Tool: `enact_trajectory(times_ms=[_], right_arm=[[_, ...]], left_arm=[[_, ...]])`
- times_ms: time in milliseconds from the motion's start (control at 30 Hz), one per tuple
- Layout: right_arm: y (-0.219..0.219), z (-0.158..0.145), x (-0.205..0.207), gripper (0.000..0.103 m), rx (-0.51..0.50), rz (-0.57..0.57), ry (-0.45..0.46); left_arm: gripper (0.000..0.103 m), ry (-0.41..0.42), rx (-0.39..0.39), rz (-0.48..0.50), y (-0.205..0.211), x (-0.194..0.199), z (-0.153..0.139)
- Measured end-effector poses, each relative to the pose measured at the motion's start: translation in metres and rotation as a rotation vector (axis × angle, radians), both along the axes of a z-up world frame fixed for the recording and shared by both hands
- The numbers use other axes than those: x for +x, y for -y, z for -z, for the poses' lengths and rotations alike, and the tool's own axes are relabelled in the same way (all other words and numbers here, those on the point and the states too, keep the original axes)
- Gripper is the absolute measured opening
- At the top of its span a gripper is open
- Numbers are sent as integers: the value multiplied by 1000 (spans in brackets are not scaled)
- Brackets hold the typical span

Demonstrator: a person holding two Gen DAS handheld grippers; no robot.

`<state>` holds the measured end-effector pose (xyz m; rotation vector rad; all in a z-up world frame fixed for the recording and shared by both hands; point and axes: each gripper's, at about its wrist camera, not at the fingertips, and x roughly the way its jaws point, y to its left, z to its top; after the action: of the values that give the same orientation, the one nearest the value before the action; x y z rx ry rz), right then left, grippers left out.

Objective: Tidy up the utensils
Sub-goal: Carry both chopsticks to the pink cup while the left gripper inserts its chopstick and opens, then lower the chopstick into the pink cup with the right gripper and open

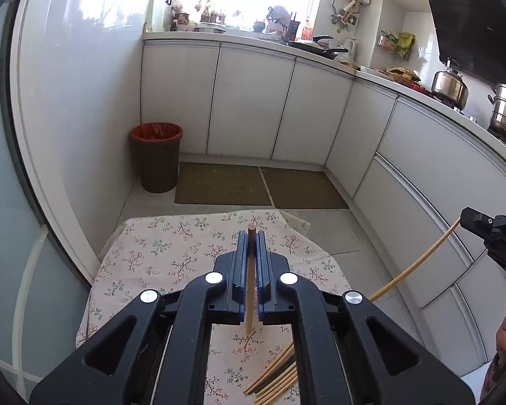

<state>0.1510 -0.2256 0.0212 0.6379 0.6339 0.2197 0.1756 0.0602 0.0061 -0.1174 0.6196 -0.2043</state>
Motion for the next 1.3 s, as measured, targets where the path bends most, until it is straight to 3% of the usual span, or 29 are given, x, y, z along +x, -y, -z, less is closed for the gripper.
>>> enact_trajectory(times_ms=[333, 533, 633, 667, 700, 767, 833, 900, 1067, 1200, 1300], right_arm=[[-25, -24, 67, 6, -57, 3, 78], [-44, -3, 108, 7, -123, -14, 73], [-57, 13, 124, 7, -140, -35, 49], [-61, 17, 129, 7, -146, -41, 41], [-66, 23, 133, 7, -156, -46, 34], [-75, 32, 140, 7, -175, -56, 26], [-83, 42, 147, 7, -188, -66, 12], [-92, 55, 153, 8, -195, -77, -10], [-113, 87, 163, 13, -249, -90, -56], [-118, 93, 156, 44, -294, -72, -58], [-118, 85, 143, 47, -338, -42, -24]], left_arm=[[4, 45, 0, -10, 20, 54, -4], [4, 25, 8, -14, 27, 86, 25], [5, -29, 6, -9, 27, 99, 47], [9, -42, 2, 4, 26, 100, 54], [25, -52, -6, 11, 24, 101, 57], [46, -23, -32, -18, 13, 93, 55], [49, 28, -68, -61, -1, 81, 46], [59, 61, -121, -92, -17, 69, 35], [62, 98, -153, -155, -38, 47, 24], [68, 87, -165, -183, -48, 43, 24], [68, 60, -161, -192, -49, 43, 27]])
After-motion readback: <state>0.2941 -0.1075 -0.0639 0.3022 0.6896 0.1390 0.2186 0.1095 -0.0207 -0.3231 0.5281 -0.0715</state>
